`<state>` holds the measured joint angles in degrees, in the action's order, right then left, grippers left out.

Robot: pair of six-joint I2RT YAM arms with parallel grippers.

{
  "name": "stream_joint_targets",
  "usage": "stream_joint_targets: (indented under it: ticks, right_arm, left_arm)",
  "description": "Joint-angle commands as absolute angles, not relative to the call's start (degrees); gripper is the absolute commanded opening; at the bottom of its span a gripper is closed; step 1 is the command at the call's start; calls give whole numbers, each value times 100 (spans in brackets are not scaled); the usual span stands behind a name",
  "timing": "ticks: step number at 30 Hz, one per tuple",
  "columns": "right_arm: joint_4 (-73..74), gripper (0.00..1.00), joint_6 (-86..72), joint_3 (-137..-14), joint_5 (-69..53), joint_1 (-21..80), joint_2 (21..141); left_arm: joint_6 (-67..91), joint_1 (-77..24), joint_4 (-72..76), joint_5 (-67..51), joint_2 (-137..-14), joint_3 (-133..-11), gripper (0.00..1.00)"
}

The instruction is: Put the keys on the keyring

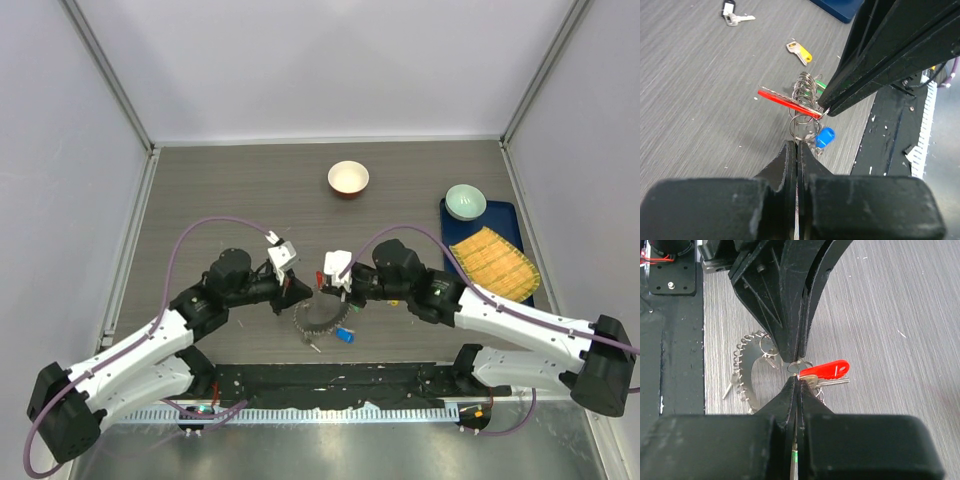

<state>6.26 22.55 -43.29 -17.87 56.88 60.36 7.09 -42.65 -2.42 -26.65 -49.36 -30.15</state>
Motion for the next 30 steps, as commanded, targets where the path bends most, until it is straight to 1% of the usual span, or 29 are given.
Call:
stream_joint_targets:
  ticks: [1, 7, 13, 18, 30]
  right_arm:
    - [606, 1, 2057, -4816, -1714, 5722, 6231]
    - [712, 1, 1873, -5062, -1670, 5836, 6469]
    - [589, 1, 1652, -5063, -1600, 5932, 6697]
    - [756, 1, 1574, -5142, -1292, 6029, 6882]
    - [-281, 1, 1257, -4790, -1195, 6117, 7101]
  left_arm:
    - [1054, -4280, -26, -2163, -4667, -2988, 0]
    - [1283, -4289, 457, -1925, -4491, -2769, 0]
    - [1854, -4298, 1439, -1583, -4307, -2391, 0]
    - [2065, -4315, 1696, -1003, -3947, -2101, 0]
    - [2391, -4324, 2276, -888, -3551, -1776, 0]
